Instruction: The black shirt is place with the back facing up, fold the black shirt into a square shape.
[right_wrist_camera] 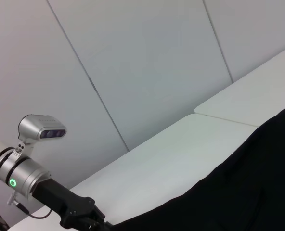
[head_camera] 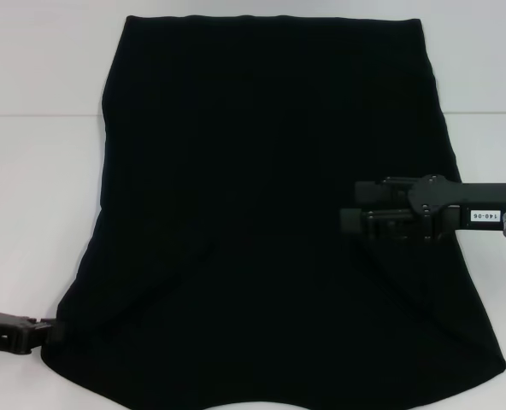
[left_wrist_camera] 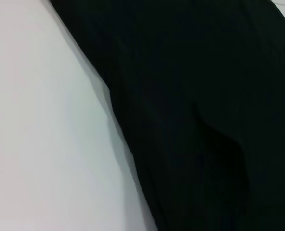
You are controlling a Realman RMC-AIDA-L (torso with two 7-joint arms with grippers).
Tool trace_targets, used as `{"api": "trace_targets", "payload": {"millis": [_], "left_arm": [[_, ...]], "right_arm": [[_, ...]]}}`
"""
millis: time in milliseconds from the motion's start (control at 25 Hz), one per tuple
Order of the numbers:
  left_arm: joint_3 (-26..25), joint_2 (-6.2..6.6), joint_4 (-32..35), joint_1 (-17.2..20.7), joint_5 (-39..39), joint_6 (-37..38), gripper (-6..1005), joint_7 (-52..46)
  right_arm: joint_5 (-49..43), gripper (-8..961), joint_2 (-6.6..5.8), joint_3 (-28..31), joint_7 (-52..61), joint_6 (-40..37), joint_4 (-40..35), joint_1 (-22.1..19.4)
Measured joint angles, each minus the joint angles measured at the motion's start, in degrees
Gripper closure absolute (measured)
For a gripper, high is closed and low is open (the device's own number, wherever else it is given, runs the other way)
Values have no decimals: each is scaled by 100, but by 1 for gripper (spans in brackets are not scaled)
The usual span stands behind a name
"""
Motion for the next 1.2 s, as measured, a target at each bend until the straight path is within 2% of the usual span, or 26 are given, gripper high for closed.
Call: {"api": "trace_targets", "payload": {"millis": [200,240,360,680,840,960,1200], "left_arm": [[-34,-1,82,6,-25,214,931,-2],[-57,1,102,5,-32,302,938,1],[-76,14,147,-3,-36,484,958,7],[-88,32,203,17,-41,614,972,39],[-88,30,171,17,-42,556,973,49],[-82,12,159,0,-42,533,973,66],[-52,-10,119,-37,-54,529,973,71]], "right_arm": [[-3,87,-22,1,96,6,0,-22],[-20,87,-48,4,187,23,-3,-39],[-197,86,-195,8,700,156,-18,-72],[-972,86,-701,9,2333,331,-74,-385],[-1123,86,-869,17,2744,297,-76,-628],[-1302,86,-914,15,2917,196,-78,-746],[-1687,88,-887,16,3060,70,-40,-856]]}}
